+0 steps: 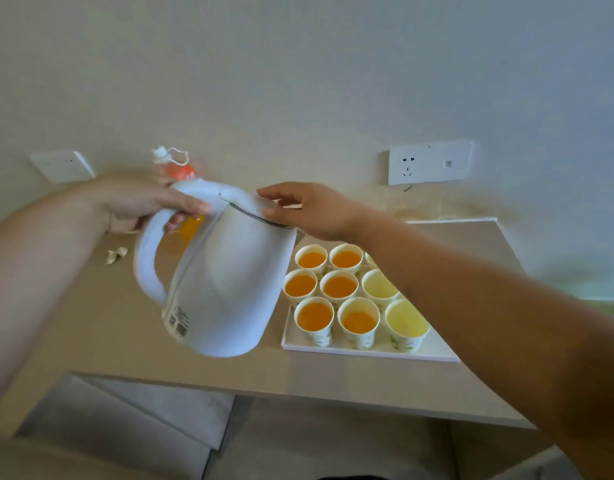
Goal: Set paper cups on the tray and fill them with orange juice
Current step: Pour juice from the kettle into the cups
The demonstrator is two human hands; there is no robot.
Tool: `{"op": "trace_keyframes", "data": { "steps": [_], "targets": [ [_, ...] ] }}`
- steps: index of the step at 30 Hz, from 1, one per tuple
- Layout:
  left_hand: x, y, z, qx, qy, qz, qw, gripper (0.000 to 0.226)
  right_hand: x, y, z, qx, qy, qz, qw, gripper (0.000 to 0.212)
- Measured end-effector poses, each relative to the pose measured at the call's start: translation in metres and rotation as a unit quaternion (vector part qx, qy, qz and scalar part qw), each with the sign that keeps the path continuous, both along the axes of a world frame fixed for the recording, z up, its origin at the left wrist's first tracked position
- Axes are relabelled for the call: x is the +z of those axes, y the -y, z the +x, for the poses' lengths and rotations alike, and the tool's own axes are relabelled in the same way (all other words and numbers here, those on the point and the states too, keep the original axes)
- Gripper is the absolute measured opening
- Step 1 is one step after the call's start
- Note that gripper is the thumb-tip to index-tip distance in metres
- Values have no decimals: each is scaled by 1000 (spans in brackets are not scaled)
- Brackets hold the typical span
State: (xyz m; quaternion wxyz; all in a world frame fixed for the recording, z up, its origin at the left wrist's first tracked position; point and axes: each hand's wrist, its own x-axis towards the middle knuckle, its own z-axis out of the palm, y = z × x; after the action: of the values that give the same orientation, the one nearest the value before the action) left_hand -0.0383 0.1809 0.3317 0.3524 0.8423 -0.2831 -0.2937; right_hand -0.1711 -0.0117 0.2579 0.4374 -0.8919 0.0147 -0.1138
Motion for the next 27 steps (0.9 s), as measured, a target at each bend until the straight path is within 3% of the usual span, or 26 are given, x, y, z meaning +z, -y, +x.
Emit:
{"op": "trace_keyframes", "data": {
  "steps": [2,7,9,12,16,20,27],
  "targets": [
    [-6,-26,4,73,1,-30,997,99,6,-14,20,33,0,-68,997,47],
    [-31,-72,4,208,50,-67,974,61,11,-44,65,111,-16,-158,981,50],
    [-42,-84,6,235,68,-76,967,69,8,-52,80,128,-24,-155,979,47],
    [-59,-93,15,242,69,-94,963,88,-2,-57,100,141,-24,-150,978,39],
    [-80,-90,44,229,62,-148,960,68,-13,-50,121,101,-9,-92,991,32],
    [-102,-73,96,210,39,-189,958,65,-24,-37,147,17,18,-31,999,30],
    [-138,-20,185,131,1,-244,961,66,-47,-13,197,-85,10,-167,982,36]
  ]
}}
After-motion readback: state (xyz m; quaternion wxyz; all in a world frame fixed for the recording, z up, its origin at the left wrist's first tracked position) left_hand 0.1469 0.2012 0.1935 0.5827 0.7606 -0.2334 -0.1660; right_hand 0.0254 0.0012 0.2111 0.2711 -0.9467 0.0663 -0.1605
